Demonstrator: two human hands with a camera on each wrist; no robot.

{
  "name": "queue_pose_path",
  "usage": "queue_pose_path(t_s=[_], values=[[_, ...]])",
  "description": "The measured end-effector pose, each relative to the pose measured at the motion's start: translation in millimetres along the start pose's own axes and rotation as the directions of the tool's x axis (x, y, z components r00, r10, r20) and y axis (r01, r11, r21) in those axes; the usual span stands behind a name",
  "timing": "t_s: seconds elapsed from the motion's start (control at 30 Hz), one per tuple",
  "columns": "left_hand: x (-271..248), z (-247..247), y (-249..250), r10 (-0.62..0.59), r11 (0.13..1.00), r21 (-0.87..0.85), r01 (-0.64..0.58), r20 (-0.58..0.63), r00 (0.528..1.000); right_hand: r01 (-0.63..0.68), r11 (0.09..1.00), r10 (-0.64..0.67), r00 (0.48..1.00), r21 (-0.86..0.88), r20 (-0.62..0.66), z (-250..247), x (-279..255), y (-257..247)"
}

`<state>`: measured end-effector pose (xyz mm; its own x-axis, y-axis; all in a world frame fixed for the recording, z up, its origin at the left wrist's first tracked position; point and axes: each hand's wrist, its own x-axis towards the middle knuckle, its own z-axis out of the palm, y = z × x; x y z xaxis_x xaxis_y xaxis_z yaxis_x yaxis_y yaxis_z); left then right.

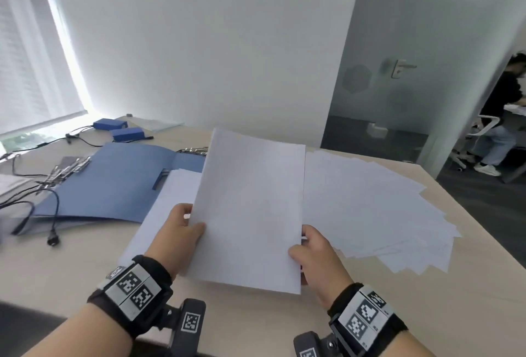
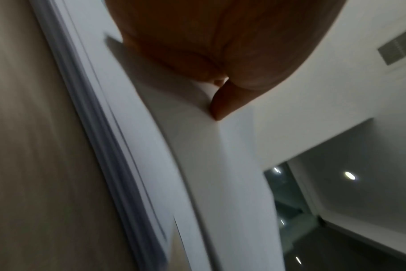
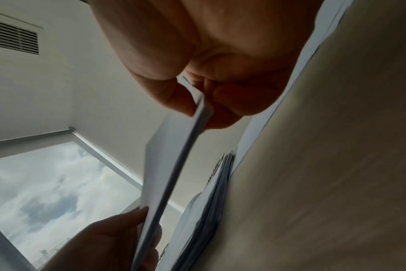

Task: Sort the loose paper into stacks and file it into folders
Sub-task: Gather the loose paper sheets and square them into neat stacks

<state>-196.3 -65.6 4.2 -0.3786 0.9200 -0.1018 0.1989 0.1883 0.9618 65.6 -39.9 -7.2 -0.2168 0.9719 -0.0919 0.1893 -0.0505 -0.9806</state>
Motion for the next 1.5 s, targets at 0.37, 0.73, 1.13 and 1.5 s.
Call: queue_pose_path(t_s=[0.37,0.73,1.13,1.5], values=[[38,-82,-16,-0.093,0.97,0.214,0.114,-0.106,0.99,0.003,1.0,-0.001,0.996,-0.022,0.091,87,50,-9],[11,-44,-4,0.191,0.98,0.092,-0.177,-0.167,0.967,-0.067,0.992,0.063,0.997,-0.104,-0.039,34,45,0],[-28,147,18,0.142,0.977,-0.197,-0.086,0.293,0.946,-0.029,0.987,-0.049,0.889,-0.161,-0.455,-123,11,45],[-2,231,33,0.206,0.973,0.056,-0.224,0.224,0.953,-0.172,0.954,-0.052,0.709,-0.244,-0.703,-249,1,75]])
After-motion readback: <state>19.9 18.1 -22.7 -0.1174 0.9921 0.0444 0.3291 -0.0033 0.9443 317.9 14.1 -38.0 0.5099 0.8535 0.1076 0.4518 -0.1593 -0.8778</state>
